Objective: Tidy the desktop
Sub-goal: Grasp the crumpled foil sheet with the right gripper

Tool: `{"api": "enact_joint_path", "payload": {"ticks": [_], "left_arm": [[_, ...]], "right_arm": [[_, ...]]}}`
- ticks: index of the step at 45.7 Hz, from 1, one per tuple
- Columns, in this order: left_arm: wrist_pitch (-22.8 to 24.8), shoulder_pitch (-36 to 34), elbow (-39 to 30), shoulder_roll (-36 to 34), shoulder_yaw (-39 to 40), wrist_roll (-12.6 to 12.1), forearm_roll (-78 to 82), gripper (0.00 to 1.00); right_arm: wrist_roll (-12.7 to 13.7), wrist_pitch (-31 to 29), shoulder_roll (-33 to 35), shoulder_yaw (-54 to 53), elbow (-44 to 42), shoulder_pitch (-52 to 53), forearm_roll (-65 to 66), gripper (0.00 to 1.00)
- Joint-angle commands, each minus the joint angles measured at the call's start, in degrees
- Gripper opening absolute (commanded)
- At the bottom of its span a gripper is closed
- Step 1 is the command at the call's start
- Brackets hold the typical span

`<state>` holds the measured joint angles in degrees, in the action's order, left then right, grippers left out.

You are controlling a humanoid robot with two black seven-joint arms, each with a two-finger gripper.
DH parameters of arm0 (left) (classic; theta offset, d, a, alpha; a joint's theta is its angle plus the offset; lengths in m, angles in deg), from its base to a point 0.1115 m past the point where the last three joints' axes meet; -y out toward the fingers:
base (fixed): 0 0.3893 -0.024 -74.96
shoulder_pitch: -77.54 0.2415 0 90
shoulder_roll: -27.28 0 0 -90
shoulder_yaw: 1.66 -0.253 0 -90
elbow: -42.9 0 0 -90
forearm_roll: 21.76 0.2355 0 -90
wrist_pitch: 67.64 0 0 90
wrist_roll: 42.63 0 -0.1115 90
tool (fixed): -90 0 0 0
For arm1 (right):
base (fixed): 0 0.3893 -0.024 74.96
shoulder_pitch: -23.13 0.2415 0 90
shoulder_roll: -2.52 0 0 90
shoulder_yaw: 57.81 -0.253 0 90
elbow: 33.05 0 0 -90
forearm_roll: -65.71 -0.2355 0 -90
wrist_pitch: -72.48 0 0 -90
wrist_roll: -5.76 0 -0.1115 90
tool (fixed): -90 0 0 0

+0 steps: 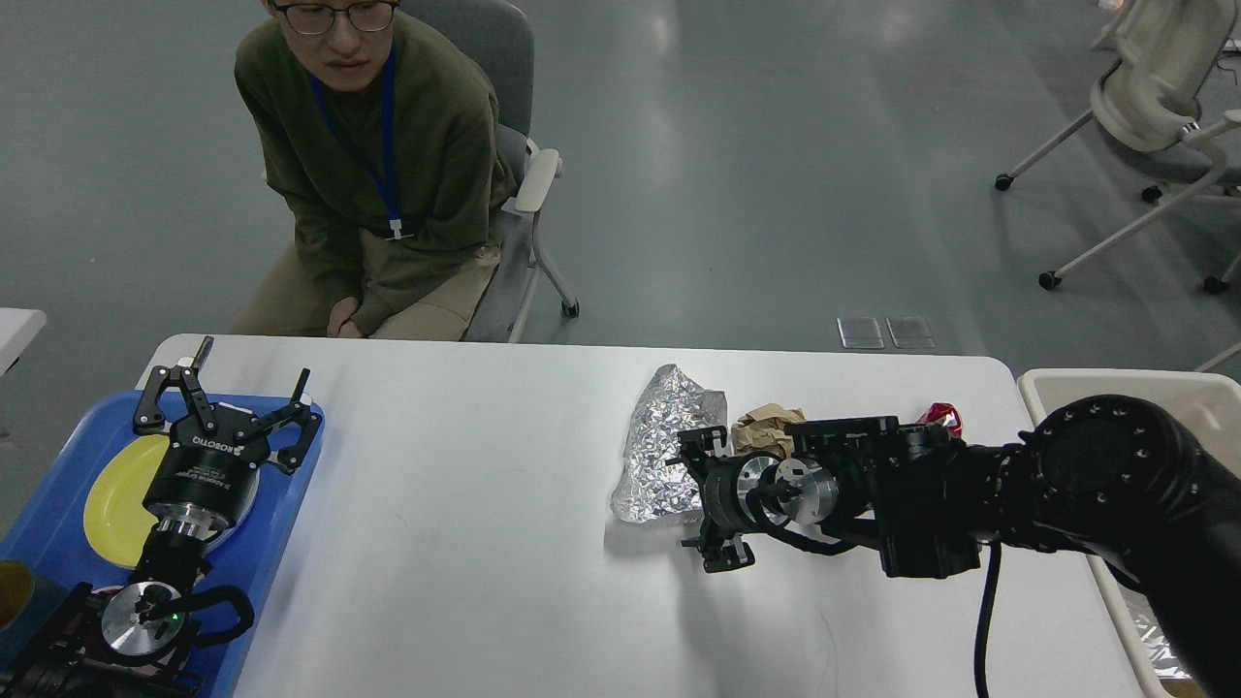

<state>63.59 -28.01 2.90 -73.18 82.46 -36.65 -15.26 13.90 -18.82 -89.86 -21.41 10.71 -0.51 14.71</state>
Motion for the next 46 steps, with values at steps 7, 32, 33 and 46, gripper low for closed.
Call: {"api": "enact_joint_path", "payload": {"ticks": [7,32,33,46], "left_arm": [[0.0,0.0,0.0,0.0,0.0,0.0,0.0,0.96],[0.0,0.0,-0.1,0.0,0.0,0.0,0.0,0.96],[0.0,0.0,0.0,0.0,0.0,0.0,0.0,0.96],[0.0,0.0,0.0,0.0,0.0,0.0,0.0,0.96]], "right_arm": [[1.7,-0.3,-0.7,-1.3,-3.0,-2.1,5.2,0.80],[1.4,-0.3,-1.2,-1.7,-5.0,-4.1,5.6,0.26],[1.4,-0.3,-1.2,-1.7,-4.9,-4.2,5.6,0.23],[1.7,-0.4,-1.1,-1.9,-4.5,-4.1,5.6,0.00]]}}
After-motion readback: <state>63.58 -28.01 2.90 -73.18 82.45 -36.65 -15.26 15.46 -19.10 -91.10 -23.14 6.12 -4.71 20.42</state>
